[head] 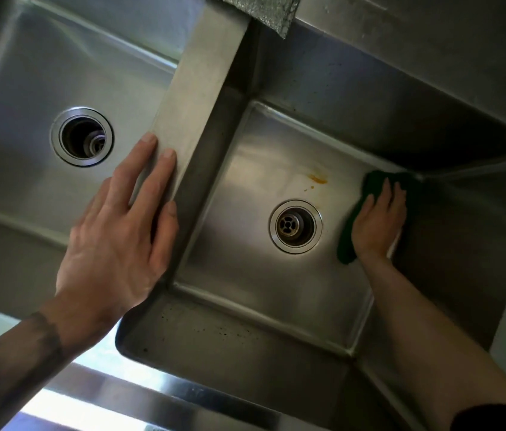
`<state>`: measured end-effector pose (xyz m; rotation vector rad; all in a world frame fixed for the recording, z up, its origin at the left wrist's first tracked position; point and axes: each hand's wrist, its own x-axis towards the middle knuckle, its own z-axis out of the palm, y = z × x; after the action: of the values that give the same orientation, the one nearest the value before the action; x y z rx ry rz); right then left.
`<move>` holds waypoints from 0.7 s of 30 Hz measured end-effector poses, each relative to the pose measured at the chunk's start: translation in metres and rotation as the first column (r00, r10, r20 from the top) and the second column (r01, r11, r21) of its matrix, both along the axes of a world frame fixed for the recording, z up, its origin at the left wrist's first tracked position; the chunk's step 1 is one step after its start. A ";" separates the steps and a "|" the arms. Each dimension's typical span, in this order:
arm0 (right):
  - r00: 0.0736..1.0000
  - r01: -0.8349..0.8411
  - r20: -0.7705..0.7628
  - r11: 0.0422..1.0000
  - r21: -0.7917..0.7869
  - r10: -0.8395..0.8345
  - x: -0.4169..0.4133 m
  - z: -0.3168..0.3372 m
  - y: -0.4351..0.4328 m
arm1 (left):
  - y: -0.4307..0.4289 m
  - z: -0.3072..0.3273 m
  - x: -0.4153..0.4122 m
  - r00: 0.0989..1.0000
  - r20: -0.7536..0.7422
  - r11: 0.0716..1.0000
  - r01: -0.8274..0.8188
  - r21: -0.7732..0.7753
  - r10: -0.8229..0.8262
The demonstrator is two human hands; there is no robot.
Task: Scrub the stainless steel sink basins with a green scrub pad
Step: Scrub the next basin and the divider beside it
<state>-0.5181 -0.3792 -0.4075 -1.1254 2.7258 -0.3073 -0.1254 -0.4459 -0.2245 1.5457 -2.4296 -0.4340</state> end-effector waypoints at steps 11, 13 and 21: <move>0.973 -0.229 0.018 0.973 0.009 0.229 -0.006 0.002 -0.006 | 0.000 -0.002 0.001 1.000 0.011 1.000 -0.002 0.009 0.002; 0.998 -0.060 0.008 0.998 -0.012 0.060 0.001 0.002 -0.012 | 0.000 -0.002 0.001 1.000 0.010 1.000 -0.010 0.019 0.009; 0.855 -0.504 0.096 0.860 -0.081 0.510 0.087 -0.001 -0.052 | 0.000 -0.002 0.002 1.000 0.004 1.000 0.006 0.011 -0.006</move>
<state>-0.4311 -0.4309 -0.4083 -1.7239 2.2185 -0.3496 -0.1235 -0.4462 -0.2260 1.5457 -2.4396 -0.4467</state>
